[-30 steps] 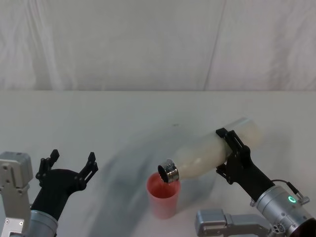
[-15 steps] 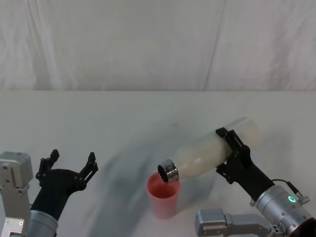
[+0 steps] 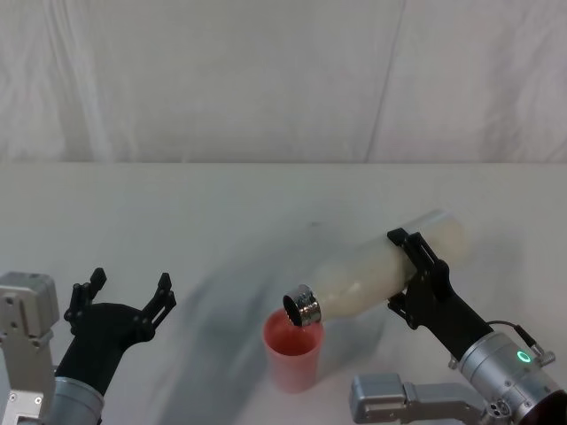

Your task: Grasp the thermos with one hand and pour water into the cup lid.

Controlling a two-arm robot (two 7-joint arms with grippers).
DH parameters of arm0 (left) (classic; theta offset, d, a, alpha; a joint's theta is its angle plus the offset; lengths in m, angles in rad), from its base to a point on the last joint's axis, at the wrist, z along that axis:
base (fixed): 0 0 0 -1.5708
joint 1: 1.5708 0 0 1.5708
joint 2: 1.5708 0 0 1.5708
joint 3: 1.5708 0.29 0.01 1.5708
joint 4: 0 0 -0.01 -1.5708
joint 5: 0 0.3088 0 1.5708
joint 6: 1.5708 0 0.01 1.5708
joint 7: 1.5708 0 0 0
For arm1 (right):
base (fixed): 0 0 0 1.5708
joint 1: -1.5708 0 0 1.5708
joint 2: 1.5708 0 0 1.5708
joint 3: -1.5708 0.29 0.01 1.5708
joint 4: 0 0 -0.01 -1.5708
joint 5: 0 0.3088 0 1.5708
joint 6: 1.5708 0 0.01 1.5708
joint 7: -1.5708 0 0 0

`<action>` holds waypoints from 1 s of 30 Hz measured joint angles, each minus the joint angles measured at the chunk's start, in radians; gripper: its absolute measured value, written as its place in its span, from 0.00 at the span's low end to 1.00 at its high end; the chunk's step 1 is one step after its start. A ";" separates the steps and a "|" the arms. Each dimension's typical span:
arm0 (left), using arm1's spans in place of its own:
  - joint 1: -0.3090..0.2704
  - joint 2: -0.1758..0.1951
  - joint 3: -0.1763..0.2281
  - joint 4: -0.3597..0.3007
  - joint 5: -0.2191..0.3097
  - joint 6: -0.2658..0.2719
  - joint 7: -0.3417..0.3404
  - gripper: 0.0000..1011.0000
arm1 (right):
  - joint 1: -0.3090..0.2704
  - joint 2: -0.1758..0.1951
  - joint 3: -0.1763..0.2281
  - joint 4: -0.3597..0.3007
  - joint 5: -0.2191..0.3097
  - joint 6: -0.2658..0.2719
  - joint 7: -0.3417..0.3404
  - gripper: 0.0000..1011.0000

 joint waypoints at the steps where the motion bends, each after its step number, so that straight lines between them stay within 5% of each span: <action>1: 0.000 0.000 0.000 0.000 0.000 0.000 0.000 0.99 | 0.000 0.000 0.000 0.000 0.000 0.000 0.000 0.95; 30: 0.000 0.000 0.000 0.000 0.000 0.000 0.000 0.99 | 0.004 0.001 0.002 0.003 0.001 -0.001 -0.002 0.95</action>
